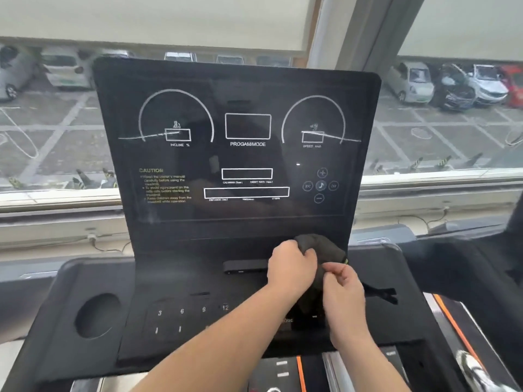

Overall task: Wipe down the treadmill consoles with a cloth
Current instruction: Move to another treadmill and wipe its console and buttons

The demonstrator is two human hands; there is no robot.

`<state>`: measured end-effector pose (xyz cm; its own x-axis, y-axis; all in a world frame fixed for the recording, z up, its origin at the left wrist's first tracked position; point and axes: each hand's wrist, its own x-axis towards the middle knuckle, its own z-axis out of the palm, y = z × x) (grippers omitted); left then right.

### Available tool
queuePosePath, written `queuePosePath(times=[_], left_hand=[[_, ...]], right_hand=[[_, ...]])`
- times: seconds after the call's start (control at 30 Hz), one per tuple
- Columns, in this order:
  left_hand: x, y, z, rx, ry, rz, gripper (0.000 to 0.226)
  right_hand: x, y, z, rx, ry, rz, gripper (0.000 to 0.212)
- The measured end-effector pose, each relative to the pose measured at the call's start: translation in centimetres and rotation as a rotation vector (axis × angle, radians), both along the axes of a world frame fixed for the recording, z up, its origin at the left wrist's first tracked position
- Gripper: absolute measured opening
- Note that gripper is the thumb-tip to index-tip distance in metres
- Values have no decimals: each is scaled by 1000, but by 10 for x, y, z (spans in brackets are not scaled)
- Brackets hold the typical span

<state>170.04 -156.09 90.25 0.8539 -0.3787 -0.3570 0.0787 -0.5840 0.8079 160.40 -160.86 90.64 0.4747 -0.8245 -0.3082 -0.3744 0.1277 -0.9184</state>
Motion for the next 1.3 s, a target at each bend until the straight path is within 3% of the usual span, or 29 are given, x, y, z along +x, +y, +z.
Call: queuePosePath(times=[0.2, 0.5, 0.7, 0.9, 1.03, 1.17, 1.3], left_hand=[[3, 23, -5, -44, -32, 96, 23], [51, 183, -6, -61, -79, 521, 13], [79, 254, -10, -57, -108, 738, 14], [64, 215, -16, -11, -128, 569, 13], [71, 234, -15, -55, -94, 517, 16], [86, 282, -12, -12, -204, 575, 9], [92, 298, -25, 150, -372, 402, 31]], right_hand=[[10, 4, -2, -21, -29, 79, 26], [60, 85, 3, 92, -5, 456, 28], [68, 118, 5, 194, 31, 522, 23], [65, 121, 11, 180, 21, 523, 20], [65, 124, 10, 162, 6, 506, 21], [67, 138, 3, 164, 8, 512, 20], [68, 155, -9, 160, 39, 519, 20]])
